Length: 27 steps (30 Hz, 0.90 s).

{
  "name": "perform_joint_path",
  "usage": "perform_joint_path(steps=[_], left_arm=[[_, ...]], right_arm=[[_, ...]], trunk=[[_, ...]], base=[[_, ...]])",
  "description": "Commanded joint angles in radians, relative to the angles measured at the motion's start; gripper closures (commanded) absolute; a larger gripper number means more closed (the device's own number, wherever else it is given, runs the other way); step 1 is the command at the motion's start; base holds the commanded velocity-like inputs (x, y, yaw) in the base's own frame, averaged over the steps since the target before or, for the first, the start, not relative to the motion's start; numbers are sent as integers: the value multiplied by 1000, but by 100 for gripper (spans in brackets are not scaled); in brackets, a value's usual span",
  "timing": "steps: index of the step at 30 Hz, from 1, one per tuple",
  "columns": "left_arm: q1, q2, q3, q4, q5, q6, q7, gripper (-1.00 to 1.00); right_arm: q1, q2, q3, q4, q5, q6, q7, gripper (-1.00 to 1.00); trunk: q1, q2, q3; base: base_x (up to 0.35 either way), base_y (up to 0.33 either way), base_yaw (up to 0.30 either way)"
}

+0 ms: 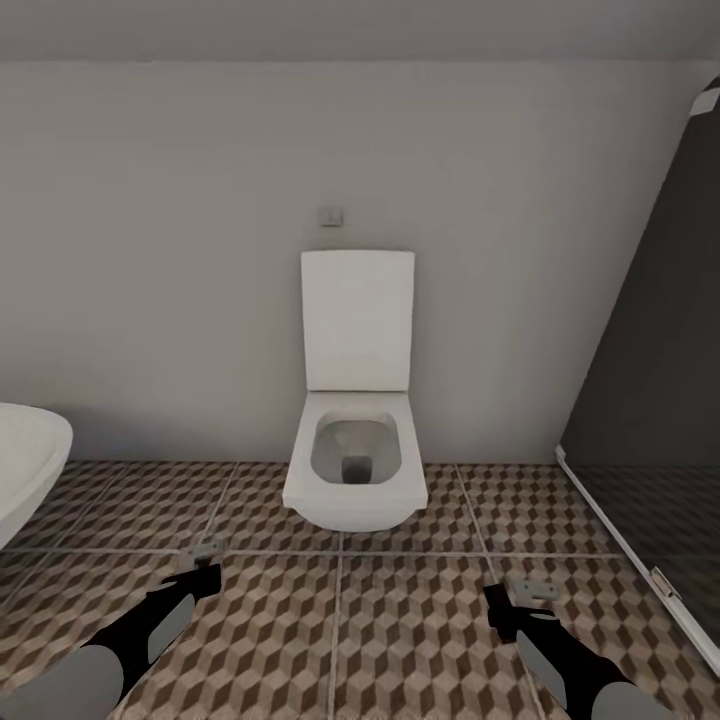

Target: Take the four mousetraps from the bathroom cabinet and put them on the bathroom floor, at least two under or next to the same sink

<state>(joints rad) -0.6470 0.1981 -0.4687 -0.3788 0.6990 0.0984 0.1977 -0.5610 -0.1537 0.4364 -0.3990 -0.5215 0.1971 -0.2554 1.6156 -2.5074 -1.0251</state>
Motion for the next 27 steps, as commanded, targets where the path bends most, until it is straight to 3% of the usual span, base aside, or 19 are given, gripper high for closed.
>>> perform_joint_path(steps=[1,13,19,27], left_arm=[[0,1,-8,-3,7,4,8,100],[0,2,-8,-6,8,3,9,100],[0,2,-7,-8,8,3,9,100],[0,3,-7,-36,7,3,8,100]], right_arm=[[0,-1,8,-3,-7,5,-8,100],[0,-2,7,-4,-6,9,-12,100],[0,-9,6,-92,-3,43,-23,100],[1,-1,4,-166,9,122,-42,100]], trunk=[[0,-1,-5],[6,-4,-51],[8,-5,-75],[8,-5,-75]], base=[[0,0,0],[0,0,0],[0,0,0],[0,0,0]])
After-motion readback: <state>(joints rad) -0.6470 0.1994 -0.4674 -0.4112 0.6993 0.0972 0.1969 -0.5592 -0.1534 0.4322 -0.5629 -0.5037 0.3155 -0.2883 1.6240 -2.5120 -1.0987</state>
